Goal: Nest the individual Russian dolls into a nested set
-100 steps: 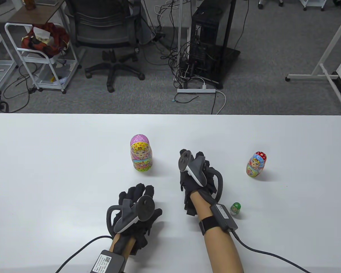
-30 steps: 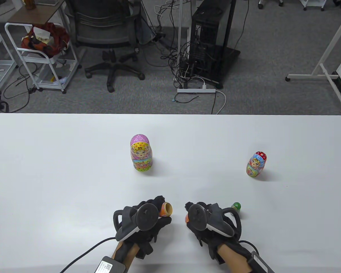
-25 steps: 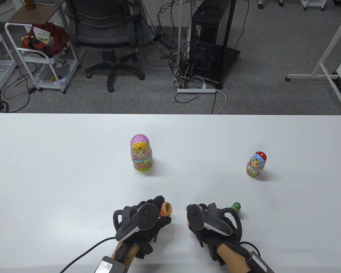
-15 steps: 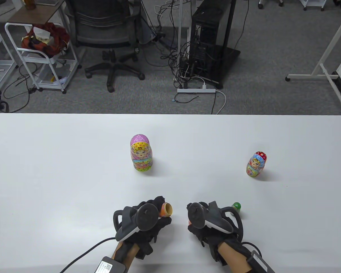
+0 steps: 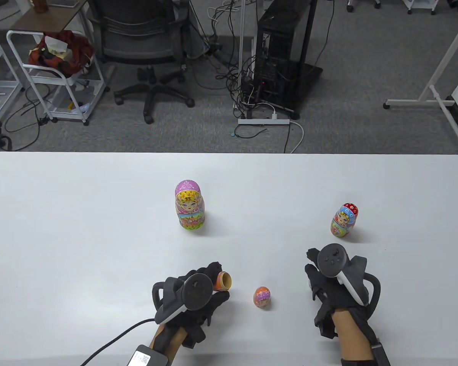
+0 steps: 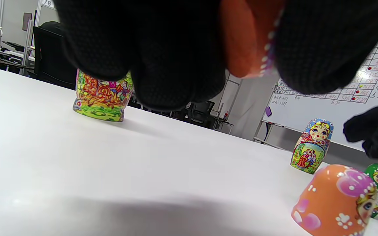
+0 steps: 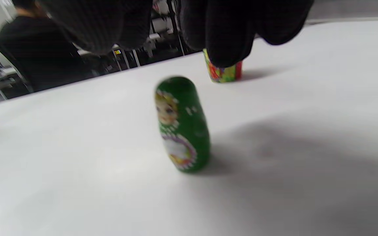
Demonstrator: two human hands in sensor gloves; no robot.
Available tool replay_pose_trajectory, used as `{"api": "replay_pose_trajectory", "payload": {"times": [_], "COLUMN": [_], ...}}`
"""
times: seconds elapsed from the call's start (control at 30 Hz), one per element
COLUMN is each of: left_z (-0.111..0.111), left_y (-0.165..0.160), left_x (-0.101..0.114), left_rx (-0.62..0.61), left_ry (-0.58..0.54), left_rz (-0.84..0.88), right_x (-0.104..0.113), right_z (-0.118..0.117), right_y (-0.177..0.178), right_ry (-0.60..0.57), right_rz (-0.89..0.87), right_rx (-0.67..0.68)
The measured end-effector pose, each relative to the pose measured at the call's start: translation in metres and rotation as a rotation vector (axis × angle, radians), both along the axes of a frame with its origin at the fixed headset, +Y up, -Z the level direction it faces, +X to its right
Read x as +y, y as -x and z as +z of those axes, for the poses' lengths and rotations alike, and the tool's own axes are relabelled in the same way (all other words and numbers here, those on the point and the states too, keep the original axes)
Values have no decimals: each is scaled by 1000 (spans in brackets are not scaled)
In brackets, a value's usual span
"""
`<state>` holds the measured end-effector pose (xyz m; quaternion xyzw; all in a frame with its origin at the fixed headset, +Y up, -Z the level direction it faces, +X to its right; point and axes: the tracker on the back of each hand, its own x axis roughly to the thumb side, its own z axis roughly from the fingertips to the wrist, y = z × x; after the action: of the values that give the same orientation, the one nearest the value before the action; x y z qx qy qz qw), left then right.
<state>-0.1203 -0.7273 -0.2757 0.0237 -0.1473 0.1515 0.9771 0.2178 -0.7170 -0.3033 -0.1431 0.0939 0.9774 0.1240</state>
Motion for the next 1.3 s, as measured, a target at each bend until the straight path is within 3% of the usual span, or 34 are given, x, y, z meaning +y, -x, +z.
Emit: {"api": "replay_pose_trajectory", "payload": {"times": [0.13, 0.37, 0.5, 0.73, 1.03, 1.3], "left_z": [0, 0, 1, 1, 1, 4], "left_y": [0, -1, -1, -1, -2, -4], "left_x": [0, -1, -1, -1, -2, 3], "left_rx": [-1, -5, -8, -12, -24, -47], "left_ry": [-1, 4, 0, -6, -6, -65], "left_rz": [-2, 0, 4, 12, 15, 26], "right_x": [-10, -13, -16, -5, 26, 34], "right_z": [-3, -5, -6, -2, 20, 38], "right_y": [-2, -4, 2, 18, 62, 95], "right_ry": [102, 96, 66, -106, -420, -497], "right_rz": [41, 26, 71, 68, -449, -457], "right_rx": [-11, -21, -20, 37, 427, 646]}}
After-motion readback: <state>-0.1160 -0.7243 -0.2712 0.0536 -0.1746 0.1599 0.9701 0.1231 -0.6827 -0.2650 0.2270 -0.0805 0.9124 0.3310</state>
